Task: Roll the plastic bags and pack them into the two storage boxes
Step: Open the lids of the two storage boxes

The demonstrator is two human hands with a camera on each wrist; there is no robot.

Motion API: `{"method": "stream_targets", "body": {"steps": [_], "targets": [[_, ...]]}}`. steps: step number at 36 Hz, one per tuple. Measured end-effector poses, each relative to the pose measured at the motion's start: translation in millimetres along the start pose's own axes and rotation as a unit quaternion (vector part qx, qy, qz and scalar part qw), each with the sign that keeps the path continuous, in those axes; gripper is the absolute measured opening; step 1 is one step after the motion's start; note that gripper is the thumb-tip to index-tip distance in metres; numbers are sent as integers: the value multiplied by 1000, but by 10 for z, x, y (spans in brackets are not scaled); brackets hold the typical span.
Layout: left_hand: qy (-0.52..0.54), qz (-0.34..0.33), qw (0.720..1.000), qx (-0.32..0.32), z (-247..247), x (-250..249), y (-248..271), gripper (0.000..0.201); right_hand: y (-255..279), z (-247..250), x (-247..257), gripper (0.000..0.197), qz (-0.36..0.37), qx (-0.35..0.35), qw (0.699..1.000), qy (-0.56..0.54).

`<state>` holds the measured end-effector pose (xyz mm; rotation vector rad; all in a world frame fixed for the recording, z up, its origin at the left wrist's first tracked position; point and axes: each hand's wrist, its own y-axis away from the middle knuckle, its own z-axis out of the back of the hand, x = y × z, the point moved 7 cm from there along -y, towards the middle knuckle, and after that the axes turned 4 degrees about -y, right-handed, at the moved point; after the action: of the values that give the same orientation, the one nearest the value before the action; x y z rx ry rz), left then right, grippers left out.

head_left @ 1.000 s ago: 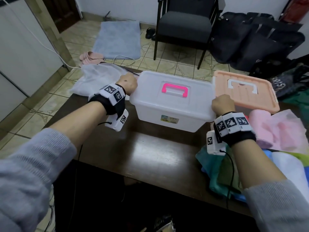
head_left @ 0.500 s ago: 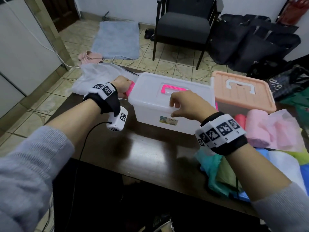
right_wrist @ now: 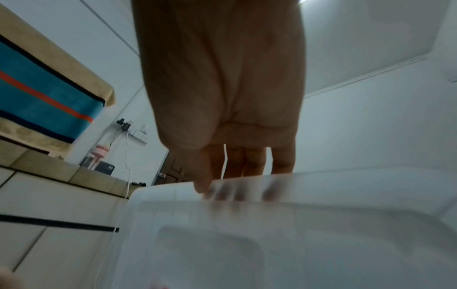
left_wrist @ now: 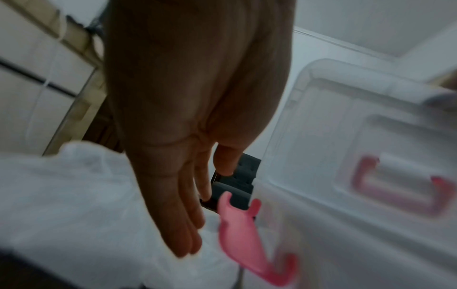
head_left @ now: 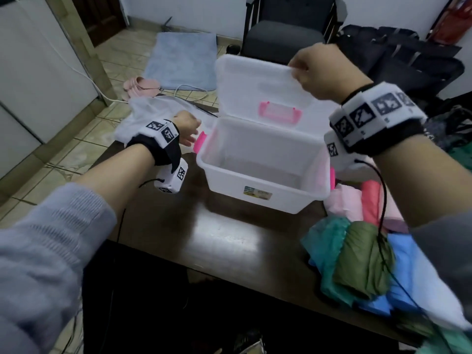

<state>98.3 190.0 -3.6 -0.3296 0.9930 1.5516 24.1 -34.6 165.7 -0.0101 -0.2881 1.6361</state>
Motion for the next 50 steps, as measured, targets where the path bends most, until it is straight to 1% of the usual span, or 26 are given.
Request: {"method": "stream_targets", "body": {"steps": [2,3,4,6,8,10,14,17,19,25,29,34,38,40,42,46,50], "targets": [[-130,-47,990,-33,74,-92,-107,35,-145,7,-45,29,-4,-8,1000,5],[-204,-73,975,-42,77,-129,-159,38,-217,-1,-63,30,-3,-11,1000,2],[-262,-83,961,-42,60,-134,-221,41,-293,-15,-87,31,-3,-12,1000,-4],[-330,-83,940,-23,9,-98,-367,46,-449,-53,-147,32,-10,-15,1000,-22],[-354,-60,933,7,-35,1,-504,52,-599,-104,-208,31,-16,-15,999,-39],[-354,-40,934,26,-59,88,-656,55,-740,-178,-267,30,-20,-5,998,-52],[-359,-37,932,35,-86,130,-889,55,-999,-414,-399,30,-41,47,996,-65],[-345,-37,937,48,-54,116,-1039,52,-1147,-620,-475,29,-57,87,992,-70],[-329,-34,943,45,4,101,-1119,47,-1214,-761,-502,29,-63,117,988,-75],[-231,-6,972,41,80,127,-1248,37,-1299,-1179,-471,24,-92,202,968,-117],[-194,3,980,46,75,155,-1305,38,-1295,-1361,-363,28,-88,235,960,-126],[-177,7,983,51,84,172,-1294,37,-1251,-1496,-323,31,-83,265,957,-82],[-164,10,985,46,83,188,-1284,39,-1191,-1577,-365,44,-68,305,950,15],[-162,10,986,45,71,192,-1273,41,-1171,-1573,-401,49,-67,315,946,38],[-168,12,985,45,63,183,-1273,42,-1154,-1544,-449,50,-82,319,944,16],[-202,7,979,42,31,140,-1224,44,-1026,-1463,-574,49,-142,340,924,-100],[-272,-20,962,19,78,-64,-1131,45,-845,-1216,-747,52,-181,323,907,-201]]}}
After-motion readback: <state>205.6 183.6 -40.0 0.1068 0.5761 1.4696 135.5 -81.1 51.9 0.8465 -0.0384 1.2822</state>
